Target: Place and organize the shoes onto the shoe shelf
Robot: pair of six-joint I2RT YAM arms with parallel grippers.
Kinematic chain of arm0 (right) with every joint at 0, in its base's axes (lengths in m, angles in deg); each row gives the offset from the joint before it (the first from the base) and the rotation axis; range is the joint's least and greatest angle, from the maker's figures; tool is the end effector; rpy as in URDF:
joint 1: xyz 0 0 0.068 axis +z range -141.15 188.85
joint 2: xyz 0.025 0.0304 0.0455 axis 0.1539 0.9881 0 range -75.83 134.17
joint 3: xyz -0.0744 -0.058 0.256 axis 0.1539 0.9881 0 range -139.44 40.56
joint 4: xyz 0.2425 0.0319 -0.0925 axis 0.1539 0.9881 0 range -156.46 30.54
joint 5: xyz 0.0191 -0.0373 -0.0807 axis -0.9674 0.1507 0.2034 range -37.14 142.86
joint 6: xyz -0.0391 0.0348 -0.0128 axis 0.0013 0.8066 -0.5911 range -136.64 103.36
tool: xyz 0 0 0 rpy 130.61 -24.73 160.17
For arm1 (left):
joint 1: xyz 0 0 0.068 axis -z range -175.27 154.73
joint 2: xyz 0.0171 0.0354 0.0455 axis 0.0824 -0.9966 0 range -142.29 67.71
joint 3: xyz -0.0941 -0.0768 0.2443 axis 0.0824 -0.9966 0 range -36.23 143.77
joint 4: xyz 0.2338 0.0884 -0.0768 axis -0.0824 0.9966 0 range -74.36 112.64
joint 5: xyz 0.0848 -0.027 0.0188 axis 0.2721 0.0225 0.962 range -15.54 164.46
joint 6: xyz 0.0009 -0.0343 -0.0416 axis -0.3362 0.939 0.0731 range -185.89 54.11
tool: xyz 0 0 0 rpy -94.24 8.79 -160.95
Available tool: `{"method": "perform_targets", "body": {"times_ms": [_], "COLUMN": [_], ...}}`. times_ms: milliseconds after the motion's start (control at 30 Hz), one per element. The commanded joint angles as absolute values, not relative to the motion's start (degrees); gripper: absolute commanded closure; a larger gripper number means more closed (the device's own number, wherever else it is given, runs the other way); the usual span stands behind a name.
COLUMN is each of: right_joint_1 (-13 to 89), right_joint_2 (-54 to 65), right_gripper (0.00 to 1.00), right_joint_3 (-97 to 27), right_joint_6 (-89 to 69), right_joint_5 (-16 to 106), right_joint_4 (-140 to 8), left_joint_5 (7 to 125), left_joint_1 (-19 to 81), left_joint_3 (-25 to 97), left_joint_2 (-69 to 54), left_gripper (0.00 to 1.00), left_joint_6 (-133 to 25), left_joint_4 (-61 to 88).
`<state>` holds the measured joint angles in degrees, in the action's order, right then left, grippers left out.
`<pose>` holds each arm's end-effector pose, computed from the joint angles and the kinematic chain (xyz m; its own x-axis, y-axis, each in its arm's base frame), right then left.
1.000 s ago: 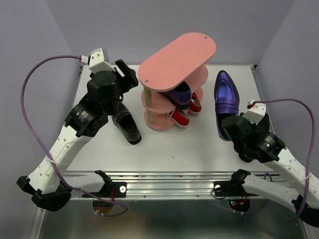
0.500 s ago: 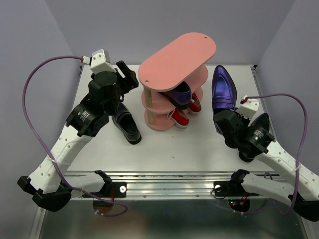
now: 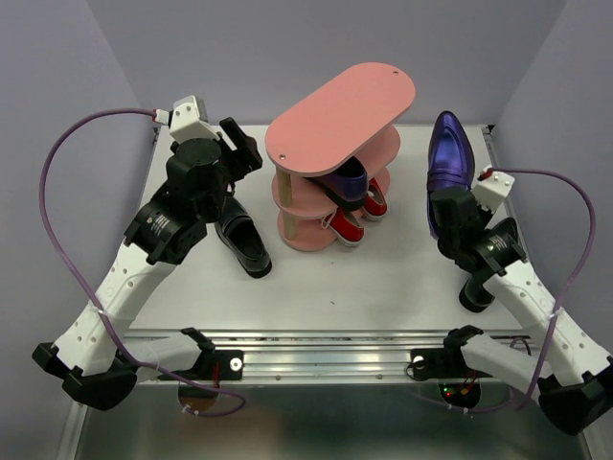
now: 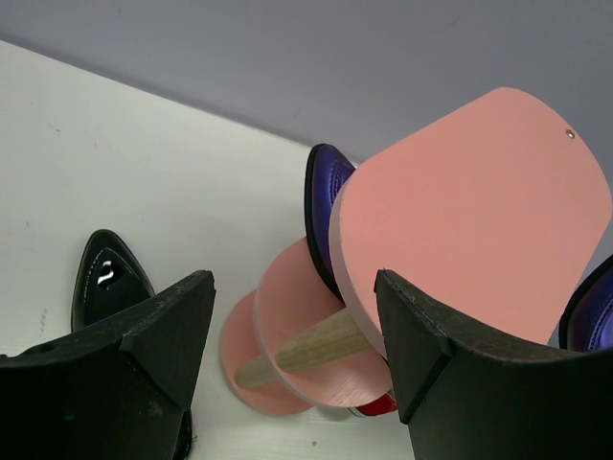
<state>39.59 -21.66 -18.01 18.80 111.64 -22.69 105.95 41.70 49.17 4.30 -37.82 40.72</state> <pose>0.1674 0.0642 0.3476 -0.2684 0.1900 -0.9444 0.5633 0.8262 0.0062 0.1796 -0.1119 0.4913 -0.0833 -0.4396 -0.8943 0.0647 0.8932 -0.4450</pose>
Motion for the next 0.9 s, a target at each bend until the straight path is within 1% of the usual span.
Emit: {"method": "perform_targets", "body": {"times_ms": [0,33,267,500,700,867], "right_joint_1": [27.3,26.2,22.7,21.2,21.2,21.2], "right_joint_2": [-22.0,-20.4,-12.9,-10.4,-10.6,-8.3], "right_gripper": [0.99,0.99,0.99,0.99,0.99,0.99], "right_joint_3": [-17.4,-18.0,-25.6,-30.8,-32.3,-35.4], "right_joint_6": [13.2,12.3,7.1,4.0,2.3,0.2], "right_joint_5": [100.4,96.4,88.1,78.8,75.6,70.4], "right_joint_4": [-40.2,-40.7,-41.3,-38.6,-38.0,-36.4], "left_joint_5": [106.5,106.6,107.4,106.8,106.0,105.7], "left_joint_1": [41.1,41.0,40.5,40.1,39.9,39.7], "left_joint_3": [48.9,48.9,48.3,47.6,47.1,46.8], "left_joint_2": [6.3,6.5,7.2,6.9,7.0,7.0], "left_gripper": [0.21,0.21,0.21,0.21,0.21,0.21], "left_joint_6": [-39.4,-39.5,-39.9,-40.1,-39.8,-39.6], "left_joint_4": [39.4,39.6,40.0,39.5,38.9,38.8]}}
